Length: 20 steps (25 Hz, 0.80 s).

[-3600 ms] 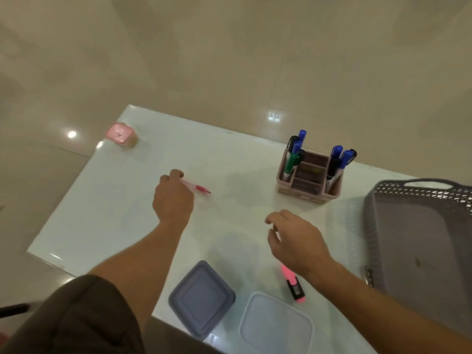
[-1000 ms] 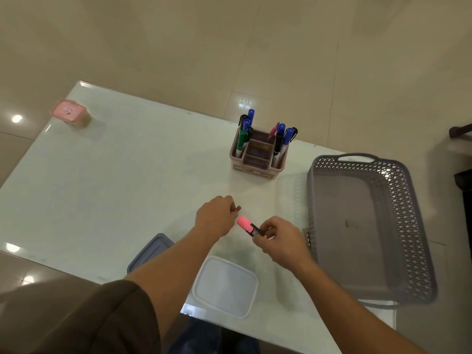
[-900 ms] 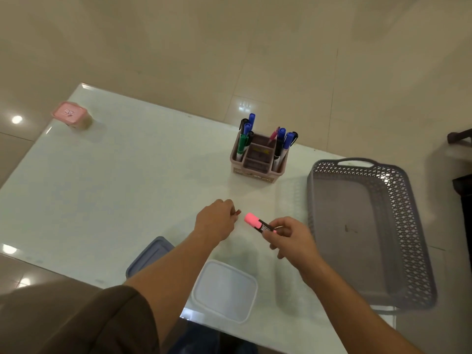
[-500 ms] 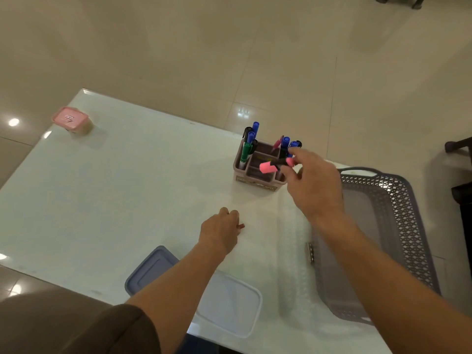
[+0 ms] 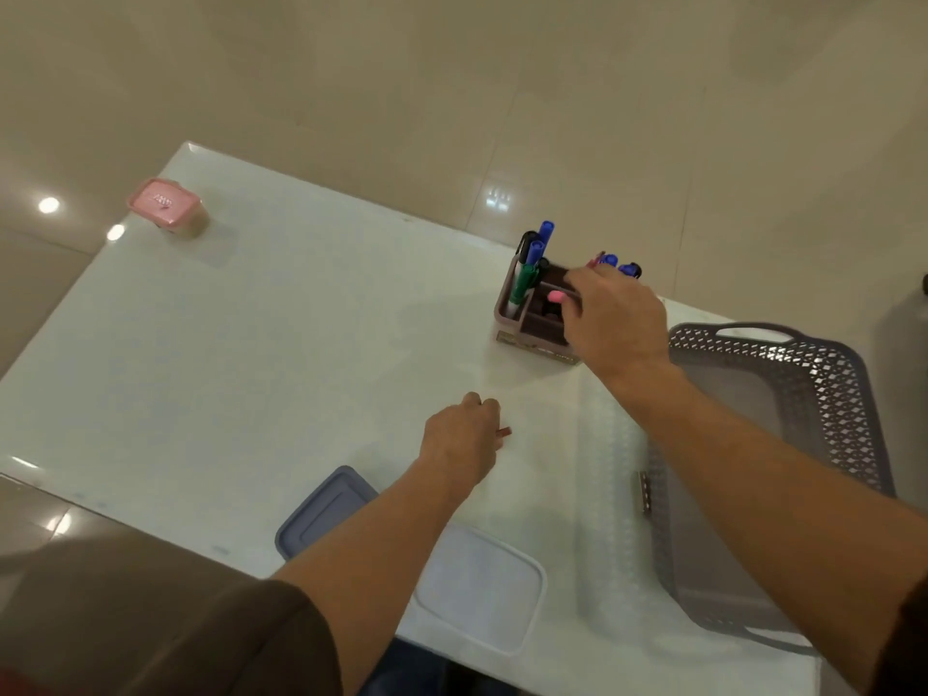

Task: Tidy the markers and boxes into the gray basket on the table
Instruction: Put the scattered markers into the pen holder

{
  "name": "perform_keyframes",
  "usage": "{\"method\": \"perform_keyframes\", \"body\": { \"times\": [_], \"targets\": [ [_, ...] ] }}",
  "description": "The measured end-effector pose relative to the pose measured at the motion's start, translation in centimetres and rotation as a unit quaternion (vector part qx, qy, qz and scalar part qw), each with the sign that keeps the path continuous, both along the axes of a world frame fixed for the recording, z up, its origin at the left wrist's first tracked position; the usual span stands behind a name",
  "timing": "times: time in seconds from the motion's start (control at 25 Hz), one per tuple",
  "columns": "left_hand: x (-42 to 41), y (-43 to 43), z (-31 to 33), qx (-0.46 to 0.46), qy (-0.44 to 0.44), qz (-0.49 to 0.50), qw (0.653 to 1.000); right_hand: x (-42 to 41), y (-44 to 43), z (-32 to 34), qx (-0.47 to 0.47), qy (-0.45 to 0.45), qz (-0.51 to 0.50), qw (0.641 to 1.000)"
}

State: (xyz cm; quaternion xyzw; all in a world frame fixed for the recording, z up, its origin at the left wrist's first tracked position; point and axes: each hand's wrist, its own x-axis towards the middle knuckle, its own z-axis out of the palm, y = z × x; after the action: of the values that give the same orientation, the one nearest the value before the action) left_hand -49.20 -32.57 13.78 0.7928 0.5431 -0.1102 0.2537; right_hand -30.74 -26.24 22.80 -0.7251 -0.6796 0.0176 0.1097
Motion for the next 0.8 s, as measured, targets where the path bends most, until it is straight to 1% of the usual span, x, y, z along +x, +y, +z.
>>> {"method": "perform_keyframes", "body": {
  "times": [0.08,0.12,0.16,0.2,0.28,0.32,0.36,0.4,0.44,0.48,0.52,0.56,0.64,0.68,0.72,0.76,0.8],
  "targets": [
    [0.1,0.2,0.3,-0.006,0.008,0.0,1.0,-0.7,-4.1,1.1,0.035,0.078,-0.005,0.996],
    [0.1,0.4,0.4,-0.006,0.008,0.002,1.0,-1.3,-7.0,1.3,0.019,0.112,0.003,0.994],
    [0.1,0.3,0.5,-0.005,0.008,0.001,1.0,-2.3,-10.5,1.5,-0.028,0.136,0.017,0.99],
    [0.1,0.2,0.7,-0.003,0.012,-0.005,1.0,-3.4,-14.2,1.5,-0.104,0.145,0.04,0.983],
    [0.2,-0.3,1.0,0.001,0.023,-0.02,1.0,-5.6,-20.2,1.5,-0.271,0.125,0.091,0.95],
    [0.3,-0.4,1.3,-0.001,0.024,-0.021,0.999,-6.3,-22.0,1.2,-0.328,0.113,0.103,0.932],
    [0.5,-0.3,1.6,-0.002,0.019,-0.016,1.0,-6.8,-23.2,0.7,-0.357,0.107,0.104,0.922],
    [0.6,0.0,2.0,0.003,0.006,-0.002,1.0,-6.9,-23.6,0.2,-0.355,0.113,0.094,0.923],
    [0.6,0.5,2.5,0.017,-0.019,0.026,0.999,-6.9,-23.1,-0.1,-0.322,0.141,0.066,0.934],
    [0.6,1.0,3.1,0.039,-0.055,0.068,0.995,-6.6,-22.1,-0.3,-0.266,0.184,0.018,0.946],
    [0.6,1.5,3.9,0.068,-0.093,0.12,0.986,-6.0,-20.8,-0.4,-0.204,0.229,-0.045,0.951],
    [0.5,1.9,4.5,0.097,-0.126,0.174,0.972,-5.5,-19.2,-0.6,-0.15,0.281,-0.118,0.94],
    [0.9,2.8,6.0,0.132,-0.186,0.268,0.936,-3.5,-14.7,-0.5,-0.063,0.376,-0.249,0.89],
    [1.2,3.4,6.6,0.131,-0.21,0.311,0.918,-2.4,-12.2,-0.3,-0.034,0.402,-0.293,0.867],
    [1.5,4.4,7.1,0.124,-0.231,0.345,0.901,-1.2,-9.7,-0.1,-0.012,0.412,-0.326,0.851],
    [1.7,5.6,7.3,0.112,-0.246,0.366,0.89,-0.1,-7.5,0.1,0.0,0.411,-0.35,0.842],
    [1.7,6.9,7.3,0.098,-0.251,0.374,0.887,0.8,-5.6,0.1,-0.001,0.402,-0.367,0.839]
  ]
}}
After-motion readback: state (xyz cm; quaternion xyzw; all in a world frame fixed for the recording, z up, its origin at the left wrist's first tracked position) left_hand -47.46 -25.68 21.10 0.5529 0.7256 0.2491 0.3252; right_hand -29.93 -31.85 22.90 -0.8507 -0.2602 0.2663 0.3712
